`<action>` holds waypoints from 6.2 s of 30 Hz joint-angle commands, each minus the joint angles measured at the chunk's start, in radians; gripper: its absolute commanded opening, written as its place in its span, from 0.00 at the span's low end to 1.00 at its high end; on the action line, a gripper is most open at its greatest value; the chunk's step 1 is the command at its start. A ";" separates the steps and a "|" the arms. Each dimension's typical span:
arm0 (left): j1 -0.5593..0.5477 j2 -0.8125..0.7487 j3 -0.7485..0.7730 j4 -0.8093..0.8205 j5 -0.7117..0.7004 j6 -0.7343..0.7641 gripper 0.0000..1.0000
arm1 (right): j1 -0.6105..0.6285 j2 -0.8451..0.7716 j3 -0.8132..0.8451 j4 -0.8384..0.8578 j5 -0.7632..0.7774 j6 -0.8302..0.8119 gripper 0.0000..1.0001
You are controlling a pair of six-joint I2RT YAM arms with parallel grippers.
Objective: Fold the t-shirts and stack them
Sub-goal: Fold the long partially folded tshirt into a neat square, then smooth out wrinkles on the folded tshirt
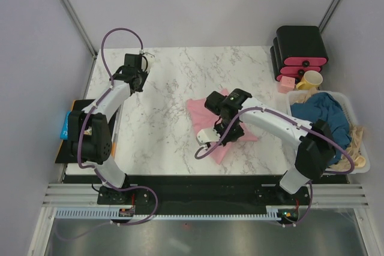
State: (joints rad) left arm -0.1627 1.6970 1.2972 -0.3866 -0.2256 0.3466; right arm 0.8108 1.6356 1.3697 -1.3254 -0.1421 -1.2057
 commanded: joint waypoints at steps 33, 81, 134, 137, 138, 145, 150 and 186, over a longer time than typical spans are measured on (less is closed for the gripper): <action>0.006 -0.022 -0.053 -0.018 0.054 0.006 0.36 | -0.160 0.586 0.514 0.562 0.165 0.057 0.60; -0.439 0.153 0.303 -0.301 0.718 -0.040 0.60 | -0.657 0.518 0.505 0.130 -0.603 0.452 0.31; -0.475 0.233 0.347 -0.288 0.503 -0.034 0.02 | -0.699 0.478 0.457 0.206 -0.639 0.505 0.42; -0.474 0.194 0.320 -0.284 0.470 -0.018 0.02 | -0.699 0.475 0.440 0.207 -0.636 0.502 0.41; -0.474 0.184 0.306 -0.282 0.460 -0.014 0.02 | -0.700 0.474 0.437 0.207 -0.636 0.503 0.41; -0.449 0.118 0.217 -0.273 0.401 0.052 0.05 | -0.694 0.464 0.430 0.218 -0.637 0.508 0.41; -0.422 0.150 0.117 -0.204 0.310 0.107 0.11 | -0.691 0.454 0.422 0.230 -0.643 0.520 0.41; -0.406 -0.031 -0.101 0.144 0.092 0.172 0.58 | -0.648 0.728 0.635 0.420 -0.821 0.807 0.52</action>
State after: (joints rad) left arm -0.5770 1.6932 1.2430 -0.2676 -0.1928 0.4702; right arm 0.1551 2.3352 1.9224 -0.9497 -0.9150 -0.4362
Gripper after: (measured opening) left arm 0.579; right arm 0.516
